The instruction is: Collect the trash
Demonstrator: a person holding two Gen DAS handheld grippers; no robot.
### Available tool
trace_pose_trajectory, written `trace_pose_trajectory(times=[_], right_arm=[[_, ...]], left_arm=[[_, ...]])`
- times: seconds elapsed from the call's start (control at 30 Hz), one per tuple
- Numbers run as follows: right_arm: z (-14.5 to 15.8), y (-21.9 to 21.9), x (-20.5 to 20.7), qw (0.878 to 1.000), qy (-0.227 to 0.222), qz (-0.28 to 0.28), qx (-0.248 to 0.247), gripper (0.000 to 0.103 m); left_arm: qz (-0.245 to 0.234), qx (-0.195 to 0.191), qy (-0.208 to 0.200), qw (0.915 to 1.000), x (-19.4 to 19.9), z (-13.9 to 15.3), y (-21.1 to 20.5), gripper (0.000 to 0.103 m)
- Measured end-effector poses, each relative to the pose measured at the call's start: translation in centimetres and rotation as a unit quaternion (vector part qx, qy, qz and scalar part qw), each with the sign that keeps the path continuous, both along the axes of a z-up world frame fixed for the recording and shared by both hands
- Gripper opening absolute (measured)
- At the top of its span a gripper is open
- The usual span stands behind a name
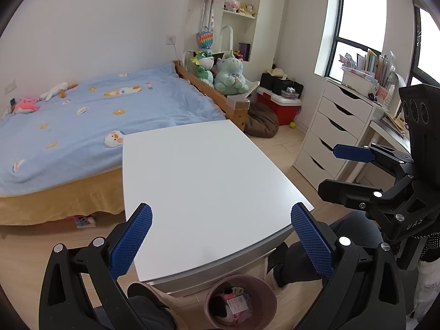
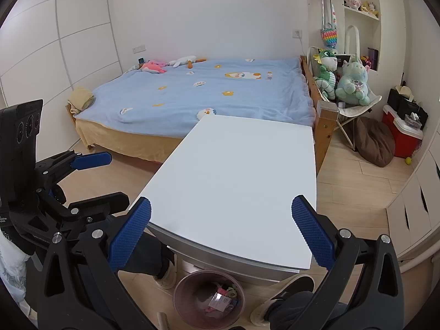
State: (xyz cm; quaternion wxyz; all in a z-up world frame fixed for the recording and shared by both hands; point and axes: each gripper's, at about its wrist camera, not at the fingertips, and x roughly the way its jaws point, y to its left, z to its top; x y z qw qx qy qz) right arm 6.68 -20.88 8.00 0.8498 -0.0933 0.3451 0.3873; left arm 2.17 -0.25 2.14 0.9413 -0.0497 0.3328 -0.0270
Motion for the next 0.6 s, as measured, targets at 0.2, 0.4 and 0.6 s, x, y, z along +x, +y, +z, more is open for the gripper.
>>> trace_pose_trajectory(times=[0.2, 0.4, 0.6], right_arm=[[0.26, 0.25, 0.18, 1.0, -0.003, 0.002, 0.0, 0.1], [0.27, 0.22, 0.02, 1.0, -0.002, 0.003, 0.001, 0.1], [0.23, 0.11, -0.07, 1.0, -0.001, 0.003, 0.0, 0.1]], left_arm=[[0.001, 0.003, 0.001, 1.0, 0.08, 0.17, -0.14, 0.097], [0.009, 0.007, -0.005, 0.9999, -0.17, 0.4, -0.42, 0.097], [0.02, 0.013, 0.001, 0.9997, -0.06, 0.24, -0.32, 0.097]])
